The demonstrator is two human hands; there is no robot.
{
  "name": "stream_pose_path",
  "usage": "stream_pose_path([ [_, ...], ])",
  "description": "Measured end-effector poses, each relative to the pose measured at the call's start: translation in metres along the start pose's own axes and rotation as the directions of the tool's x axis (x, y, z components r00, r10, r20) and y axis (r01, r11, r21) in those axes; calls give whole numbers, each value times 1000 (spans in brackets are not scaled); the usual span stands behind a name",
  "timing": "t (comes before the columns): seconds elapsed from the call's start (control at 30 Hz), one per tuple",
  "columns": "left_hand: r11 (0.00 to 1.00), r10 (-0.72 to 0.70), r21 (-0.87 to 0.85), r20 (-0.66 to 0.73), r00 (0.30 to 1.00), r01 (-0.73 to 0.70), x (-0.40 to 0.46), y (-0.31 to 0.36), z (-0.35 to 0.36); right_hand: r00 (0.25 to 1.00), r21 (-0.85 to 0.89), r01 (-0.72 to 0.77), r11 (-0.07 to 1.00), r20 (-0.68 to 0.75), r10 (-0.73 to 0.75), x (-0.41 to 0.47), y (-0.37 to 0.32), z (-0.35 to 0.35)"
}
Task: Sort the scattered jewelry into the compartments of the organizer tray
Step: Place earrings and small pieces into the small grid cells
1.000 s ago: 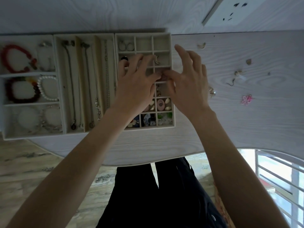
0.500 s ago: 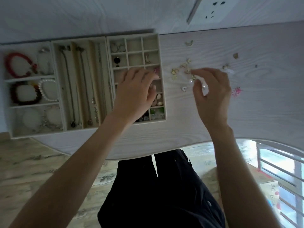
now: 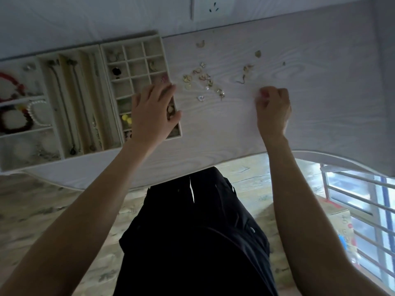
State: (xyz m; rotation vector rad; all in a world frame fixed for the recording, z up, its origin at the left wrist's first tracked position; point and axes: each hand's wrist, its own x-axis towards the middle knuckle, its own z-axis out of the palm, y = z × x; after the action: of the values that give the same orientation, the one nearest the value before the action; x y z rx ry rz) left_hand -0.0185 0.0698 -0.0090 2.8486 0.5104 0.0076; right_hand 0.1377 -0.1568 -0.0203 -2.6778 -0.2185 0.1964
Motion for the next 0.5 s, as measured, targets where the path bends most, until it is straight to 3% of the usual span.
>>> stream_pose_path([
  [0.33, 997, -41, -71, -26, 999, 39, -2, 6, 0, 976, 258, -17, 966, 212, -40, -22, -19, -4],
  [0.4, 979, 4, -205, -89, 996, -22, -2, 10, -5, 969, 375, -15, 927, 234, -79, -27, -41, -10],
  [0.5, 862, 26, -503, -71, 997, -59, -2, 19, -19, 936, 555, 3, 832, 292, -198, -33, -82, -15],
])
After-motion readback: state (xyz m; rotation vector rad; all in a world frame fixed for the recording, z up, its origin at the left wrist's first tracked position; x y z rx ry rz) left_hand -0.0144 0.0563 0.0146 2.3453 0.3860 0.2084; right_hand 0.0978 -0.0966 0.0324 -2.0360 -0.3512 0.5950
